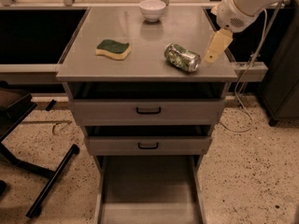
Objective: Place green can into bottom drawer
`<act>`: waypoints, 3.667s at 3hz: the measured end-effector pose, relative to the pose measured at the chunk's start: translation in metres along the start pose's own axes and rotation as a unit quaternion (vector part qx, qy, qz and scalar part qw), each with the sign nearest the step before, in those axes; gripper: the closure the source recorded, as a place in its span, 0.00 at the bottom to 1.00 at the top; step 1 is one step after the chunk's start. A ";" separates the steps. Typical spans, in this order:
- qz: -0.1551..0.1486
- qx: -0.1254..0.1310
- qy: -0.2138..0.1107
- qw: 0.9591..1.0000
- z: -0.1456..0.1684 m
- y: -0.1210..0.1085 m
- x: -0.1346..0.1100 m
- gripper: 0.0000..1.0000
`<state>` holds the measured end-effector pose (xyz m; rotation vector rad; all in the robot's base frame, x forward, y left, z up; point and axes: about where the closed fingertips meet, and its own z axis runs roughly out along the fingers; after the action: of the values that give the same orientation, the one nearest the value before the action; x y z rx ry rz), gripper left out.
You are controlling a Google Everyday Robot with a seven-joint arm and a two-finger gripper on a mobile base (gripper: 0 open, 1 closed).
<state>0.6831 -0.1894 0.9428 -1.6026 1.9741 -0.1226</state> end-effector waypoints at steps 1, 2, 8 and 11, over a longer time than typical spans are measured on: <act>0.020 -0.006 -0.039 0.999 0.020 -0.014 -0.017 0.00; 0.022 -0.004 -0.044 0.999 0.020 -0.017 -0.020 0.00; 0.041 -0.086 -0.131 0.987 0.114 0.001 -0.036 0.00; 0.046 -0.094 -0.125 0.987 0.122 0.004 -0.032 0.41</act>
Offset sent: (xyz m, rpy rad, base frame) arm 0.0218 0.0159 -0.0041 0.0773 0.0010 0.0025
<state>0.7424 -0.1244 0.8530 -1.5525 1.9017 0.2964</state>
